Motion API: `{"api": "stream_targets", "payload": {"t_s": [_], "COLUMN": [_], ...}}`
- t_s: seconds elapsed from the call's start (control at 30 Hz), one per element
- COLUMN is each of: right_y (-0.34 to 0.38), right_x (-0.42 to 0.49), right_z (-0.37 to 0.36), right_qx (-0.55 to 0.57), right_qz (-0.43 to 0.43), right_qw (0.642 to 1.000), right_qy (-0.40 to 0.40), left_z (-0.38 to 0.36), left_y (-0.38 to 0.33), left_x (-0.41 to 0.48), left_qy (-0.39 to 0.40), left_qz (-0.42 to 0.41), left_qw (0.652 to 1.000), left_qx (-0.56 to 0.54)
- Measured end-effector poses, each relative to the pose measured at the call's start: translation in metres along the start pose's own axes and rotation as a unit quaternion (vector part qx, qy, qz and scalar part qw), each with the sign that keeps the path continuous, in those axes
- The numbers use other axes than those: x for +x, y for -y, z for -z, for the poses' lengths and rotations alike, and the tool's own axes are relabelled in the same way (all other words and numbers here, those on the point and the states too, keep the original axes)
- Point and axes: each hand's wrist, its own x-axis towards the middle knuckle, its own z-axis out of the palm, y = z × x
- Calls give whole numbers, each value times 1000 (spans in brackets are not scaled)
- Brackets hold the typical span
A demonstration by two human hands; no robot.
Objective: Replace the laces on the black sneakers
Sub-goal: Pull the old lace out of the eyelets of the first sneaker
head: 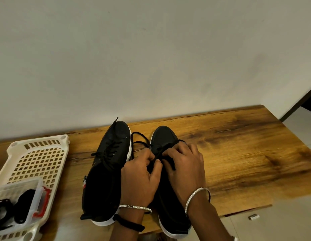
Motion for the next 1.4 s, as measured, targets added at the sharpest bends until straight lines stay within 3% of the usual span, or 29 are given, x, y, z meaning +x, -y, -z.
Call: {"api": "stream_targets", "payload": {"t_s": [0.1, 0.17, 0.2, 0.23, 0.3, 0.33, 0.37, 0.4, 0.47, 0.53, 0.6, 0.7, 0.77, 0.83, 0.9, 0.97, 1.03, 1.1, 1.13, 1.17, 1.23, 1.3, 1.33, 1.4], "right_y": [-2, -4, -7, -9, -19, -25, -28, -32, -33, -24, -15, -9, -6, -8, -10, -9, -12, -23, -29, -35, -36, -23, -16, -7], "right_x": [1, 3, 5, 8, 13, 13, 14, 13, 12, 13, 13, 4, 1, 3, 6, 10, 15, 16, 16, 14, 12, 12, 13, 11], "right_z": [1, 1, 2, 7, 16, 19, 21, 18, 13, 15, 15, 4, -1, 0, 5, 13, 21, 24, 24, 21, 16, 19, 20, 15], "right_qx": [34, 171, 288, 411, 589, 612, 601, 565, 420, 263, 175, 49, 37, 100, 235, 407, 534, 577, 559, 513, 353, 234, 200, 140], "right_qz": [-31, -111, -190, -288, -468, -527, -562, -564, -491, -304, -131, -12, 0, -25, -102, -224, -356, -478, -517, -532, -480, -298, -200, -75], "right_qw": [999, 979, 938, 863, 656, 588, 567, 602, 763, 913, 975, 998, 999, 995, 966, 884, 763, 656, 644, 671, 801, 922, 956, 987], "right_qy": [0, -19, -41, -60, -56, -46, -31, -17, -30, -68, -36, 44, 40, 17, -22, -52, -78, -94, -84, -66, -51, -78, -74, -13], "left_z": [0, 0, 0, -1, -1, -1, -1, -1, -1, -1, -1, -1, -1, -1, -1, -2, -2, -2, -2, -2, -3, -3, -3, -2], "left_y": [0, -1, 0, 0, -1, -1, -1, -1, -1, -1, 0, 0, 0, 0, 0, 0, 0, 1, 1, 1, 0, 0, 1, 1], "left_x": [0, 0, 0, 0, -1, -1, 0, 0, 0, 0, 0, 0, 0, 0, 0, 0, 0, 0, -1, 0, 0, 0, 0, 0], "left_qy": [-4, -10, -12, -12, -10, -9, -8, -7, -9, -10, -10, -4, -4, -7, -11, -13, -12, -13, -13, -13, -14, -13, -12, -9], "left_qz": [1, 4, 7, 12, 18, 19, 19, 18, 16, 14, 12, 8, 6, 5, 7, 13, 20, 23, 23, 24, 25, 22, 20, 15], "left_qw": [1000, 1000, 1000, 1000, 1000, 1000, 1000, 1000, 1000, 1000, 1000, 1000, 1000, 1000, 1000, 1000, 1000, 1000, 1000, 1000, 1000, 1000, 1000, 1000], "left_qx": [2, 2, 1, -3, -7, -8, -8, -8, -7, -4, -2, -6, -2, 5, 8, 3, -5, -6, -7, -8, -10, -10, -10, -10]}}
